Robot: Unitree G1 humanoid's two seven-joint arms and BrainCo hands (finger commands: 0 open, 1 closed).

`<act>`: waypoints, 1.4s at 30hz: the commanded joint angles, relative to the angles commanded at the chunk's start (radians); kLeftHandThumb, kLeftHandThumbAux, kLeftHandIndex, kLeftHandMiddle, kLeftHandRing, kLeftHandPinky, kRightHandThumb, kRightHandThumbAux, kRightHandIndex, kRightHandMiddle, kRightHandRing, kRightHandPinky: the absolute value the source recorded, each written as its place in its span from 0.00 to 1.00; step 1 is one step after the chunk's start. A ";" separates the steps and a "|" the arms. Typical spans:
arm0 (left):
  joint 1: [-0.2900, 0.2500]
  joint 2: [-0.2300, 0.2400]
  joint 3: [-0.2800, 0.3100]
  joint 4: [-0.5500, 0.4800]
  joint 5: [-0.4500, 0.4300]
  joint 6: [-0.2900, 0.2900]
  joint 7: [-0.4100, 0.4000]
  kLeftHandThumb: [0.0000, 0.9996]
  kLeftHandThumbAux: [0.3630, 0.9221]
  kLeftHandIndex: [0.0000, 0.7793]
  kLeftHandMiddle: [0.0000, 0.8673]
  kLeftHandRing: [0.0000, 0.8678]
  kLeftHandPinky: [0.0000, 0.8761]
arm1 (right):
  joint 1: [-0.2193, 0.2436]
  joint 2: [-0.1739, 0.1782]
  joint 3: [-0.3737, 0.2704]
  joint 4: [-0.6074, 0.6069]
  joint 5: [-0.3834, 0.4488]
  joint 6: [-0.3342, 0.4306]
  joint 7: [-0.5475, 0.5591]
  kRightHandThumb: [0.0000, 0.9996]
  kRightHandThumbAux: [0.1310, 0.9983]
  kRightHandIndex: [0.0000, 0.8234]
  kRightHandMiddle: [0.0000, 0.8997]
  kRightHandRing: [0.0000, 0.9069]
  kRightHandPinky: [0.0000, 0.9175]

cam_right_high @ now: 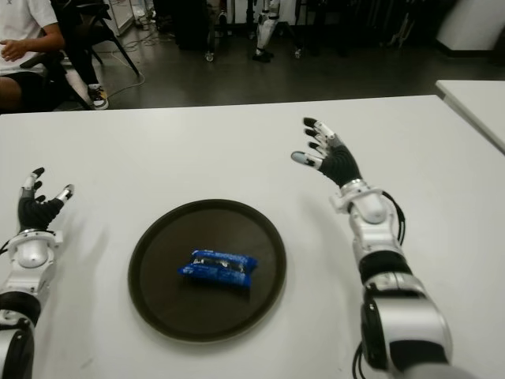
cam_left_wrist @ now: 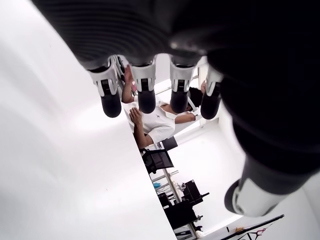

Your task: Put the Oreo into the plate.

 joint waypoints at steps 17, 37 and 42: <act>0.000 -0.006 0.024 -0.004 -0.024 -0.001 -0.023 0.00 0.64 0.01 0.00 0.00 0.00 | 0.018 0.048 -0.020 0.063 -0.036 0.027 -0.290 0.00 0.58 0.00 0.00 0.00 0.00; 0.005 -0.008 0.026 0.005 -0.028 0.003 -0.046 0.00 0.66 0.00 0.00 0.00 0.00 | 0.032 0.044 -0.025 0.079 -0.056 0.029 -0.313 0.00 0.66 0.00 0.00 0.00 0.00; 0.005 -0.007 0.022 0.004 -0.021 0.008 -0.039 0.00 0.67 0.00 0.00 0.00 0.00 | 0.032 0.043 -0.020 0.081 -0.062 0.028 -0.323 0.00 0.65 0.00 0.00 0.00 0.00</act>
